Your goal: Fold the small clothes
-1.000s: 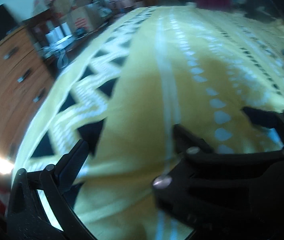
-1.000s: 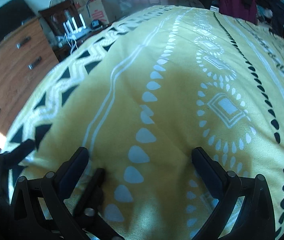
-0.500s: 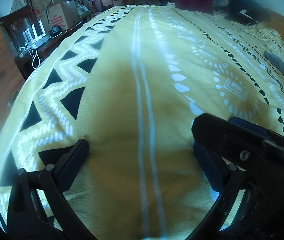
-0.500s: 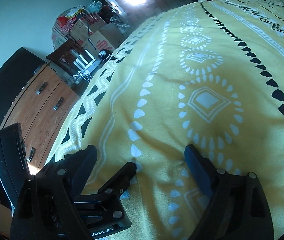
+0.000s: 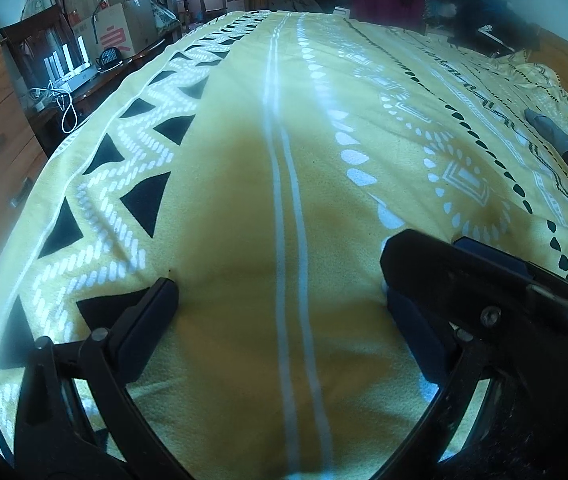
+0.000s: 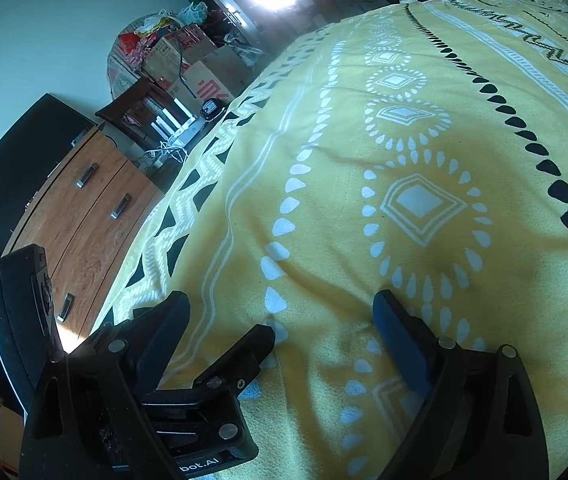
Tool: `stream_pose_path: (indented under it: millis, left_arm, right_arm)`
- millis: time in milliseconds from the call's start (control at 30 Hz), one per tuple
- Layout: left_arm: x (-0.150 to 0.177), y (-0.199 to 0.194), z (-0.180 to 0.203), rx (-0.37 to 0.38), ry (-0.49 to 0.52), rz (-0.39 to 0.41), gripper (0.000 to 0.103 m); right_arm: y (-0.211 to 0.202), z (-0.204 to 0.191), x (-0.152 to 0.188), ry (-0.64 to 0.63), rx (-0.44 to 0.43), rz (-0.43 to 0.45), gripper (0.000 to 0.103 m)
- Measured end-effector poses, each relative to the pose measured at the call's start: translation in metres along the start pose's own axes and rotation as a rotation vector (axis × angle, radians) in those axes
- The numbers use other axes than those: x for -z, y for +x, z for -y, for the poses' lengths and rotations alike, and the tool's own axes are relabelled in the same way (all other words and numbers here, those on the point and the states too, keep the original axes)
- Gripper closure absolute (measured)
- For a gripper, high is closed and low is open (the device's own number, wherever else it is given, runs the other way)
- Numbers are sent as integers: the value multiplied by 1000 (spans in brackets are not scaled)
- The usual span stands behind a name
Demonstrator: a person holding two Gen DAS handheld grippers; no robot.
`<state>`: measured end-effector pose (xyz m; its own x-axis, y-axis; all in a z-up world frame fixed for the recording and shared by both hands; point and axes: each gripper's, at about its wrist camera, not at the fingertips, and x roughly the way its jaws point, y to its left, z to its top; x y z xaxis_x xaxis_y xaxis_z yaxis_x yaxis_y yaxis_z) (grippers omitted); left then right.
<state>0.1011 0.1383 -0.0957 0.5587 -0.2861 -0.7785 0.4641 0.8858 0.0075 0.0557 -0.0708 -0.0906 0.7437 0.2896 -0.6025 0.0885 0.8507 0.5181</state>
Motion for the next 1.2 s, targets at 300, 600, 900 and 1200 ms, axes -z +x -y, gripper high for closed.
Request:
stream_pose_path:
  millis: [300,600,900,1200]
  left_arm:
    - [-2,-1,2,-22,-9,5,0]
    - [-7,-11,13,-107,-7,24,0]
    - [-12,14,-2,-87,2,-8,0]
    - [-6,5,1,-93,-17,-6,0]
  right_arm:
    - [12,-11,-3,-12,85,-12,5]
    - [22,-26,-12,-204,186,-172,0]
    - [24,-23,-1,-104,365,-26,5]
    - [25,-23,-5,-98,319,-38,0]
